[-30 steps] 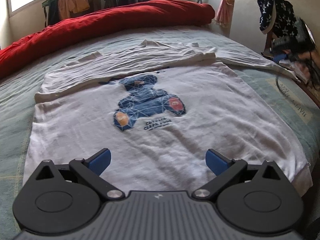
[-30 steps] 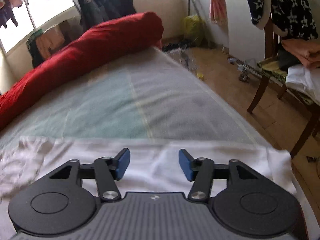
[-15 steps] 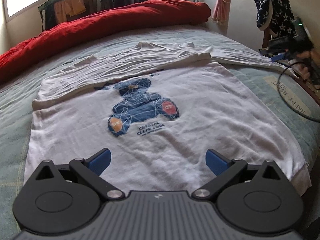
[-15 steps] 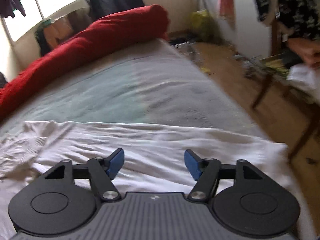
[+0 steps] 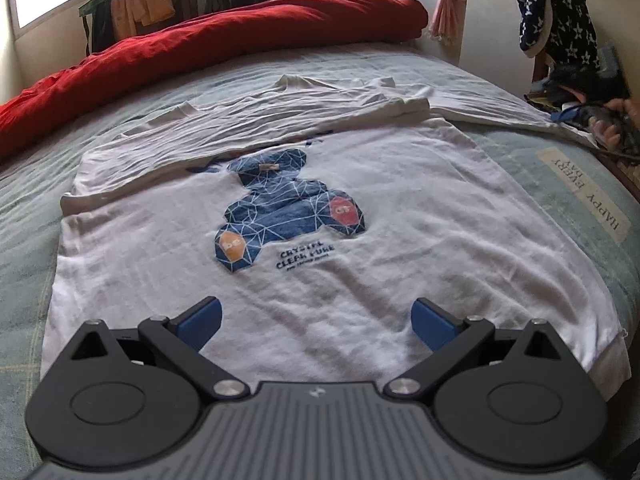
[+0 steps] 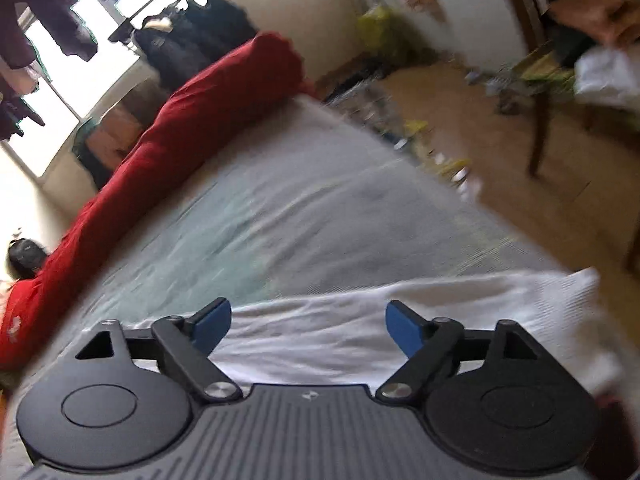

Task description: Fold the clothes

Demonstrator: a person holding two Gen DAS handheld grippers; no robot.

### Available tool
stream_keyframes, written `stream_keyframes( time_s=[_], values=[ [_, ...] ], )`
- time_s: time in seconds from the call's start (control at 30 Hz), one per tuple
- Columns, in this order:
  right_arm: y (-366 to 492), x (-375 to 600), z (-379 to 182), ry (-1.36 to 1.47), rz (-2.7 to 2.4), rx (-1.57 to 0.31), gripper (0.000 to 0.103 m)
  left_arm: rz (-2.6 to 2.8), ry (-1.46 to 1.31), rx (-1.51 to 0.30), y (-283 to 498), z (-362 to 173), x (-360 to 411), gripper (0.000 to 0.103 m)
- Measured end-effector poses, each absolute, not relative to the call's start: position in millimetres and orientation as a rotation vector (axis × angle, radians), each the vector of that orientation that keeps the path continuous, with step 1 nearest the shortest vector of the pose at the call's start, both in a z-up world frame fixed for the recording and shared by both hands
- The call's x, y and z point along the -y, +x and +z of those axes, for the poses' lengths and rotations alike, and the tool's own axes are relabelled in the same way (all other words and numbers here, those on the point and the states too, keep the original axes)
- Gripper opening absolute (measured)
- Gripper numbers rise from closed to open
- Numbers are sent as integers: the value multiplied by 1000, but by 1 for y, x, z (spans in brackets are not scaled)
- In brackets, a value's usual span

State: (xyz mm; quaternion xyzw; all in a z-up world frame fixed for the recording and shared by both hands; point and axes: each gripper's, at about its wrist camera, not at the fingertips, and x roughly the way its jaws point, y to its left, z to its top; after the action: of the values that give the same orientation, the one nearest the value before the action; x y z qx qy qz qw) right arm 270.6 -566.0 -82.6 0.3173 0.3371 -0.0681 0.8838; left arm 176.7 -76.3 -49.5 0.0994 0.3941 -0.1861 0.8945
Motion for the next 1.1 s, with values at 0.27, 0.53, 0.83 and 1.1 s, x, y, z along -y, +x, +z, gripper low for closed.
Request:
stream_keyframes(
  time_s=[0.27, 0.53, 0.83, 1.1],
  values=[
    [276, 552, -72, 511, -219, -690, 89, -396, 208, -805, 175, -46, 76, 101],
    [220, 520, -73, 561, -119, -753, 101, -426, 206, -790, 164, -41, 78, 101],
    [175, 531, -67, 878, -88, -588, 103, -405, 182, -780, 156, -35, 71, 101],
    [179, 520, -119, 1214, -127, -385, 103, -428, 196, -782, 152, -36, 76, 101]
  ],
)
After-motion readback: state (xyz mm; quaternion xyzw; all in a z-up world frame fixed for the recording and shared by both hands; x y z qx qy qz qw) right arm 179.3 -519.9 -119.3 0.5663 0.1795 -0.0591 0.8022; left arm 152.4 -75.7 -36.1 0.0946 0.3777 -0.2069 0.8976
